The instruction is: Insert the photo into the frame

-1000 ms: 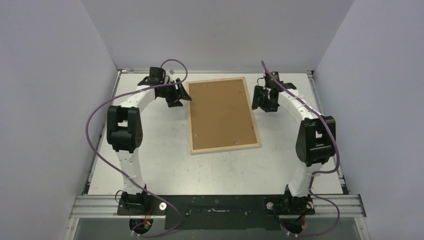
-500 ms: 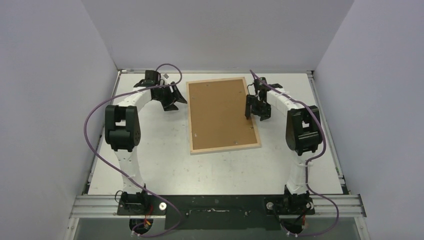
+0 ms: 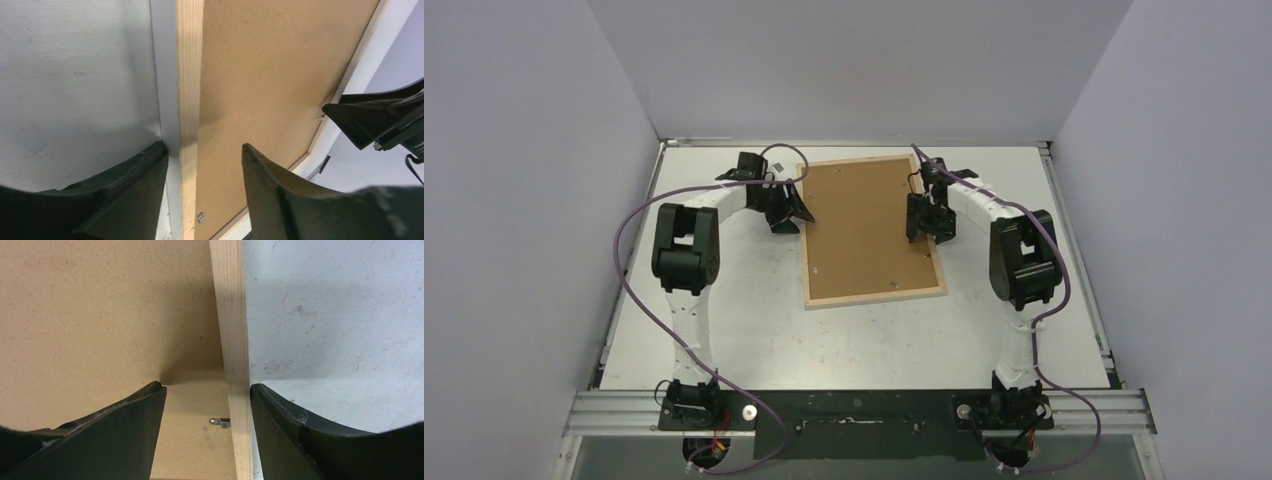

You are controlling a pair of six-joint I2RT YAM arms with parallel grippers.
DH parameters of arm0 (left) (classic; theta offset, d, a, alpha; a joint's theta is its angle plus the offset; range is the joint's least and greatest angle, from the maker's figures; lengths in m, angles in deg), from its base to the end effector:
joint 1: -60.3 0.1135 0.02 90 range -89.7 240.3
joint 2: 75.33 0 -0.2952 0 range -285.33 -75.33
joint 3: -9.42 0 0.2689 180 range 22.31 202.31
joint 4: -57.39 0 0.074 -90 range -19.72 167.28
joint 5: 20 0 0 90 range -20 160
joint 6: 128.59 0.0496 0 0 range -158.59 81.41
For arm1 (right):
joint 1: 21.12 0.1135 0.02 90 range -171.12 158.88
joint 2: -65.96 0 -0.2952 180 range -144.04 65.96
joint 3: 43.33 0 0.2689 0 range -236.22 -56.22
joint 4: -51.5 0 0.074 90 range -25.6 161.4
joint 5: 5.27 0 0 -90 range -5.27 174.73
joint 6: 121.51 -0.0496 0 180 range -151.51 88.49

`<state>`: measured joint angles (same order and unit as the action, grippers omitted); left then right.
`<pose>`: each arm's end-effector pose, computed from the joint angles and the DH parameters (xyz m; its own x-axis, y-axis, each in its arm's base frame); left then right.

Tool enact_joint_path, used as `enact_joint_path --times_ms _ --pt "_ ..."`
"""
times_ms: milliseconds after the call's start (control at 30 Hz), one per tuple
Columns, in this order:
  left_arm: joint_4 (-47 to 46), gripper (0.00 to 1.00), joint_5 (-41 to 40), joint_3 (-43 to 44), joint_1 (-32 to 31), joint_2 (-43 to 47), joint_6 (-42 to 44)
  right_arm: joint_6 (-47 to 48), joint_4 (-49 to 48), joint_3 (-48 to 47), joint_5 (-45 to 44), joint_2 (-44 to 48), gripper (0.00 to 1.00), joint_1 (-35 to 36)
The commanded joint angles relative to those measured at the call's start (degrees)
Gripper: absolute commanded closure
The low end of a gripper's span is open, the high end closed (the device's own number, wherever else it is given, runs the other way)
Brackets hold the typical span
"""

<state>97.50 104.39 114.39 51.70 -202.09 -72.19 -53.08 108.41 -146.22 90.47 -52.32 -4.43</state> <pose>0.4907 -0.1025 0.1488 -0.9403 -0.3196 -0.1166 -0.1608 0.7195 -0.6757 0.4360 0.1359 0.1846 -0.9644 0.0927 -0.2477 0.0427 0.9788 0.2004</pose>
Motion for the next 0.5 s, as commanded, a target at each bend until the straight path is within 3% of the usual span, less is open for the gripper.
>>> enact_joint_path --times_ms 0,200,467 --pt "-2.1 0.52 2.5 -0.6 -0.7 0.1 0.8 -0.6 -1.0 -0.5 2.3 0.9 0.38 1.6" --pt "-2.2 0.61 4.3 -5.7 -1.1 3.5 1.3 -0.9 -1.5 3.1 4.5 3.4 0.41 4.5" --pt "0.9 0.65 1.5 -15.3 -1.3 10.7 2.0 -3.2 -1.6 12.0 7.4 10.8 0.41 8.9"
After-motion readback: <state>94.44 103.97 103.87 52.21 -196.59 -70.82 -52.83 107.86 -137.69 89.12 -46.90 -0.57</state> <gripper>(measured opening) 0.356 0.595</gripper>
